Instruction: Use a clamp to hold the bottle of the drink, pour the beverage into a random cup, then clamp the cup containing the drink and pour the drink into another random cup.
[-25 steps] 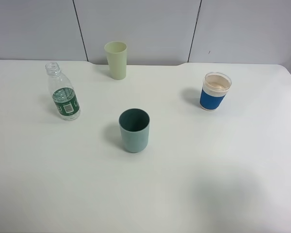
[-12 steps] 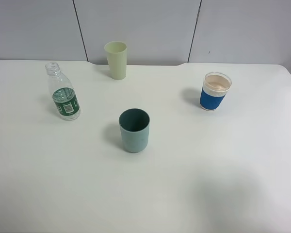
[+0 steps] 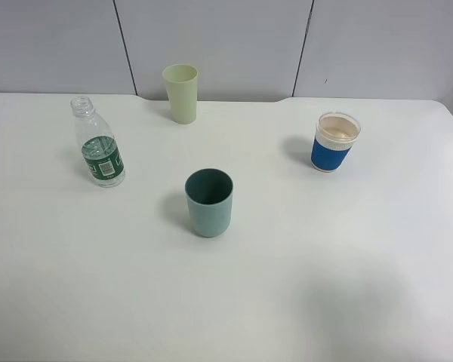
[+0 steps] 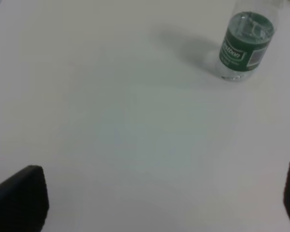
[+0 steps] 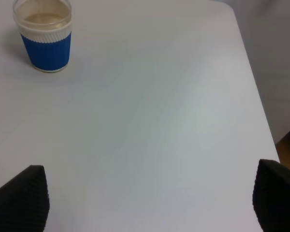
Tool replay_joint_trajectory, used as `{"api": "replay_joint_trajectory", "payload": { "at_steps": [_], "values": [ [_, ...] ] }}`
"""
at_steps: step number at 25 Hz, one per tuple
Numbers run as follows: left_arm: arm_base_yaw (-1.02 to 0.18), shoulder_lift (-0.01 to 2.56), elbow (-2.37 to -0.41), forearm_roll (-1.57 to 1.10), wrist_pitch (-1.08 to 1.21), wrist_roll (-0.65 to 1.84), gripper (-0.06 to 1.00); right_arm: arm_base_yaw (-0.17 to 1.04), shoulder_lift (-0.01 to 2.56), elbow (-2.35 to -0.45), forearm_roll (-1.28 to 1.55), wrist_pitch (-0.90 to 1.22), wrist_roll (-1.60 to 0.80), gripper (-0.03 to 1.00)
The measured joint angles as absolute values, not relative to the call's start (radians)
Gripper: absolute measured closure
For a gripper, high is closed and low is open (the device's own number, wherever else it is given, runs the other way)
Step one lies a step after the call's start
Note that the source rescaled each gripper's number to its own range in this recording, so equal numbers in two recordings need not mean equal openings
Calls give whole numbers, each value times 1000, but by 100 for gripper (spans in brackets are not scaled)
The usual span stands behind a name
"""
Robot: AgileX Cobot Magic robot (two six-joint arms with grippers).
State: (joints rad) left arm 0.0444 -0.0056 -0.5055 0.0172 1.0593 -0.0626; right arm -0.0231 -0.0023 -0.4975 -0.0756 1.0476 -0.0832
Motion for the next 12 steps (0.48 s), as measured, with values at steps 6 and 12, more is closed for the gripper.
{"api": "replay_joint_trajectory", "payload": {
  "at_steps": [6,12],
  "values": [
    [44,-6,-506,17,1059,-63,-5,-23,-2,-498,-76,1048,-83,45],
    [44,-6,-506,17,1059,-62,-5,-23,-2,-498,-76,1048,-83,45]
  ]
}}
